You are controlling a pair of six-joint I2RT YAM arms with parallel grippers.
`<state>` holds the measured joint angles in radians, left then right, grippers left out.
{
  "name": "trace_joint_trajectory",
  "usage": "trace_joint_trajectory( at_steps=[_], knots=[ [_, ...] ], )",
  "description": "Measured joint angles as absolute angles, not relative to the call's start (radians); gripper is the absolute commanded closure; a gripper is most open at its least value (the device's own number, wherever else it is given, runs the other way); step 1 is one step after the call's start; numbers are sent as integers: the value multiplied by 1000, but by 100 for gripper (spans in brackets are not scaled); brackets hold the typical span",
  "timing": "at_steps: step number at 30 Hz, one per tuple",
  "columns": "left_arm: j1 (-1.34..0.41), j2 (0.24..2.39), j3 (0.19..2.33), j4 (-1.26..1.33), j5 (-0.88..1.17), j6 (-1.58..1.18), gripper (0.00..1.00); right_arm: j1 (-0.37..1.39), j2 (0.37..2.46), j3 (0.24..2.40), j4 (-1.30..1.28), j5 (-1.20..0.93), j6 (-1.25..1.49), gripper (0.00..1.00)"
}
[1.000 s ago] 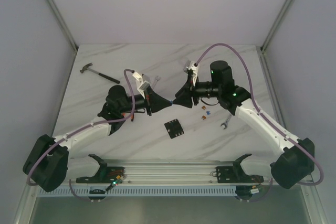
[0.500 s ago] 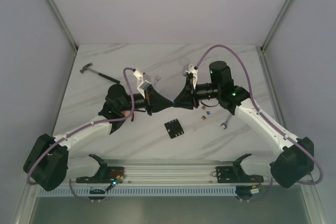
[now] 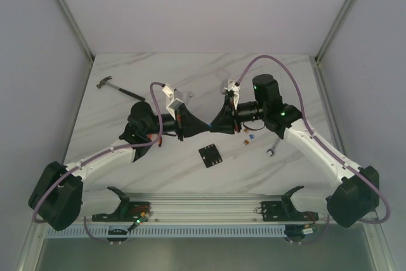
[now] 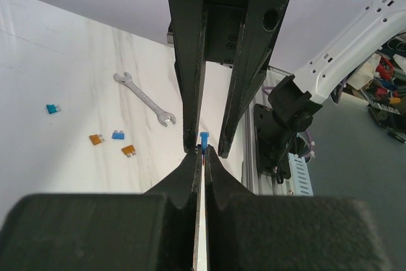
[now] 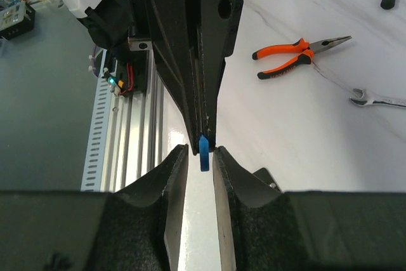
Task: Snap on the fuse box
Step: Pick up the fuse from the center of the board.
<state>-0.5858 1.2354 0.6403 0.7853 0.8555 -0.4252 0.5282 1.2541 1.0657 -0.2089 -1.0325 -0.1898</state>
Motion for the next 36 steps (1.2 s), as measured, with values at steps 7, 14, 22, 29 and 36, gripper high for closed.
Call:
trace_joint_trajectory(
  at_steps=[7,14,22,29,36],
  knots=[
    [-586,1235,640,785,858,-424,100,513,1254,1066,-214,-1040,-192,70],
    [-590,1235,640,785,861,-425,100,506,1254,1066,-216,-1053,-193,76],
    [-592,1242,640,789,870,-429,100,503,1255,1066,-220,-1084,-201,97],
    [-593,1252,640,799,870,-443,87,500,1257,1066,-227,-1085,-206,100],
    [-600,1237,601,777,758,-471,62,513,1256,1064,-226,-975,-139,100]
  ],
)
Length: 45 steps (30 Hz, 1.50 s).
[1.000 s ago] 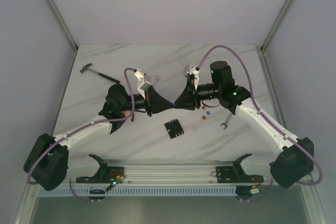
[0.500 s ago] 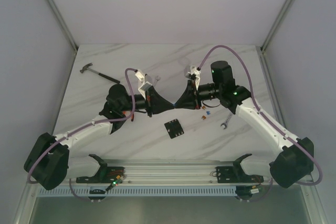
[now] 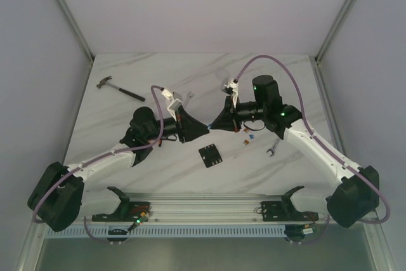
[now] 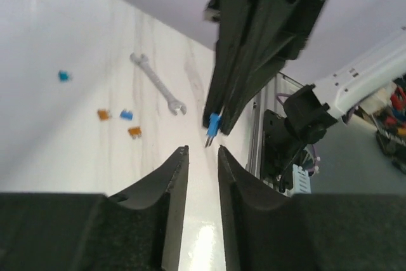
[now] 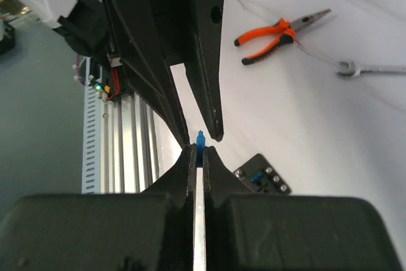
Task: Snap on the fuse box
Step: Pick up the fuse from the center of the board, then install the fuse at the fuse box base.
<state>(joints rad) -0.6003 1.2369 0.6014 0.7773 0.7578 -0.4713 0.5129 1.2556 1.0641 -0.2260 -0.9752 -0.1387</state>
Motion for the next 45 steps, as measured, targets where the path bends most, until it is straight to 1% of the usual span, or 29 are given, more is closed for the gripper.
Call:
trace_joint_trajectory(
  at_steps=[6,10,18,24,28,34,41,45],
  knots=[
    [-601,1214,468,739,560,-594,52,601,1240,1016,-235,-698,-17,100],
    [-601,1213,427,673,452,-685,48,680,1238,993,-273,-486,59,100],
    [-615,1214,423,551,331,-825,47,824,1272,982,-327,-147,207,100],
    [-630,1305,419,529,316,-906,47,897,1338,948,-356,43,299,100],
    [-643,1378,420,513,318,-935,49,930,1387,941,-362,119,332,100],
    [-648,1459,435,491,321,-958,52,941,1444,936,-339,170,354,100],
    [-650,1505,470,466,331,-968,59,941,1507,936,-297,189,356,100],
    [-654,1528,488,451,338,-968,61,941,1530,936,-285,188,355,100]
  ],
)
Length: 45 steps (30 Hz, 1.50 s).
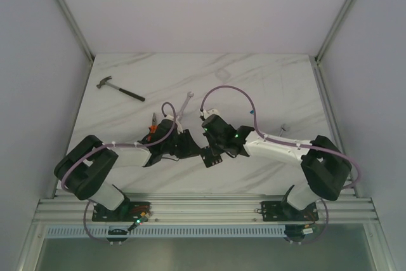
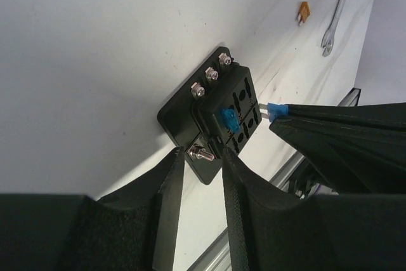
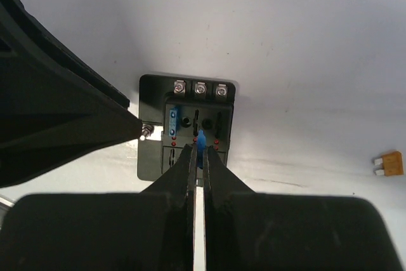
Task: Snap on the fuse box
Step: Install the fuse at the fuse box base.
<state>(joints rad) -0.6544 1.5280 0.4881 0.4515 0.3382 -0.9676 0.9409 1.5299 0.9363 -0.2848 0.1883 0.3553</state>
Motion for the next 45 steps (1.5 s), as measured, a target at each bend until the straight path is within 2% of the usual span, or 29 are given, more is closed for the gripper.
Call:
trace_joint_trajectory(
  at_steps=[23,45],
  knots=[
    [-687,1580,513,425,365,-979,70,941,1597,951,-241,187,355,100],
    [-688,1581,519,418,365,-986,73,941,1626,971,-242,187,344,100]
  ],
)
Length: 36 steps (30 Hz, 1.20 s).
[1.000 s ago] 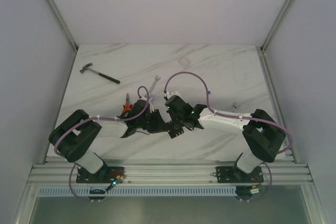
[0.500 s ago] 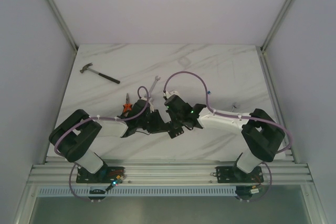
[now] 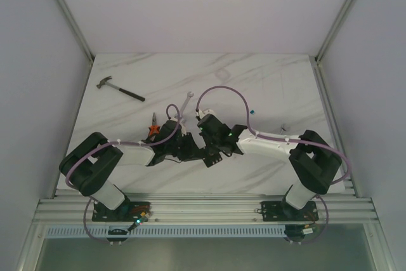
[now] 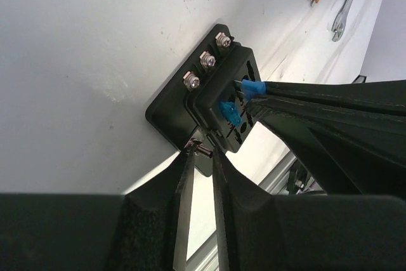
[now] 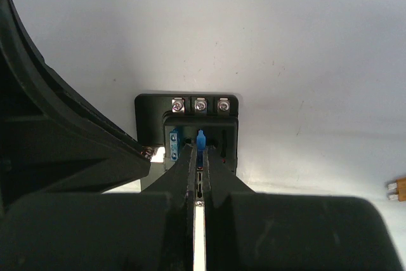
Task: Snap on the fuse box
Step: Install the fuse at the fuse box base.
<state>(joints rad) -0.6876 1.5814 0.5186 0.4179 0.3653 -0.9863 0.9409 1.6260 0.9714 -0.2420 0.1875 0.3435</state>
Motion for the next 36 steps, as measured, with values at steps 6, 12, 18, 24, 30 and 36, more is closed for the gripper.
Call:
trace_joint_trajectory(
  at_steps=[6,12,18,24,30,36],
  knots=[
    [-688,1581,520,417,365,-986,74,941,1636,977,-249,188,340,100],
    [-688,1581,521,414,365,-986,74,944,1638,982,-258,196,333,100],
    [-688,1581,526,405,365,-986,74,949,1644,990,-270,204,325,100],
    [-688,1581,529,400,365,-986,74,956,1666,1016,-279,209,317,98],
    [-688,1581,530,398,365,-986,75,964,1670,1020,-280,224,316,89],
    [-688,1581,530,398,365,-986,76,967,1670,1020,-284,226,316,81]
  ],
)
